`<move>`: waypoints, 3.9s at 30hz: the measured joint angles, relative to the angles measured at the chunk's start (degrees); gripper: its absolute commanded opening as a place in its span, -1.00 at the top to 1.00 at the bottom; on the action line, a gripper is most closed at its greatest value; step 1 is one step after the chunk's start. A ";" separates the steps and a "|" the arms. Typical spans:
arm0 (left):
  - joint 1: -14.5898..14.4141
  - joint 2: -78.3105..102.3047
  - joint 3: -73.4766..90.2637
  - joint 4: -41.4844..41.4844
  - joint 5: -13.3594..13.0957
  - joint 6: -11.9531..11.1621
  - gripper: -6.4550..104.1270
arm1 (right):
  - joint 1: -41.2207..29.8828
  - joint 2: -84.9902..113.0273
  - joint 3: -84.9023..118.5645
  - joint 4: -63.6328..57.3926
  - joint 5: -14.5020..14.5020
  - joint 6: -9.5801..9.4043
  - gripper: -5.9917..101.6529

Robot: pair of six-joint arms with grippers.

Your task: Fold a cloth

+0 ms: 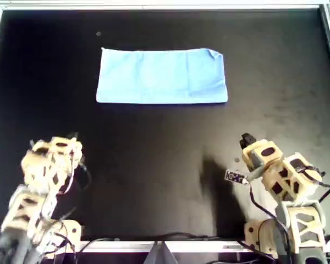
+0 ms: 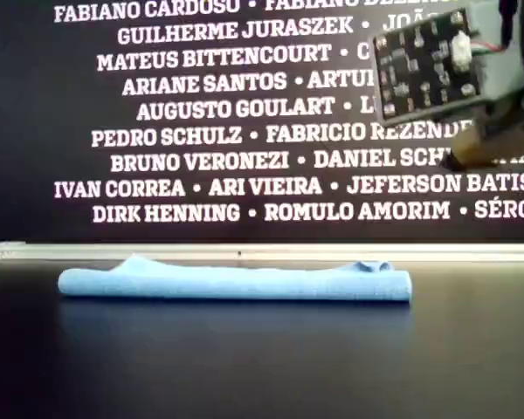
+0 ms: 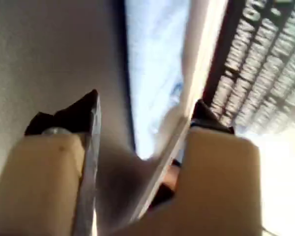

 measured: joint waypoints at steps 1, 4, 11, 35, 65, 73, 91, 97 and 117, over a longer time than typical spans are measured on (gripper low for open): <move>0.00 -6.42 -3.25 -1.23 -0.26 0.00 -0.32 | 0.00 -2.90 -0.44 -0.88 0.00 0.00 -0.31; 0.00 -26.89 -14.85 -3.43 -0.35 0.00 -0.42 | 0.00 -13.71 -2.02 -4.66 0.00 0.00 -0.41; 0.00 -54.32 -31.64 -4.48 -0.35 0.26 -0.92 | 0.00 -47.46 -20.74 -8.26 -0.53 0.00 -0.47; -0.26 -68.91 -47.55 -5.01 -0.35 0.09 -0.92 | 6.33 -98.35 -65.48 -8.44 0.79 0.00 -0.56; -3.16 -84.73 -67.15 -5.19 -1.23 0.26 -0.92 | 10.55 -122.08 -104.77 13.27 16.70 0.00 -0.58; -3.16 -88.51 -71.98 -5.19 -1.14 0.26 -0.92 | 10.55 -122.70 -105.82 13.62 16.70 0.00 -0.58; -3.16 -89.56 -73.56 -5.19 -0.88 0.18 0.74 | 10.28 -122.70 -105.82 13.62 16.35 0.00 0.95; -3.16 -89.56 -73.56 -5.19 -0.88 -0.18 0.92 | 10.28 -122.70 -105.82 13.62 16.26 -0.18 0.90; -3.78 -77.70 -59.77 -4.57 -0.70 0.26 0.91 | 10.28 -115.49 -98.09 15.03 16.35 0.00 0.90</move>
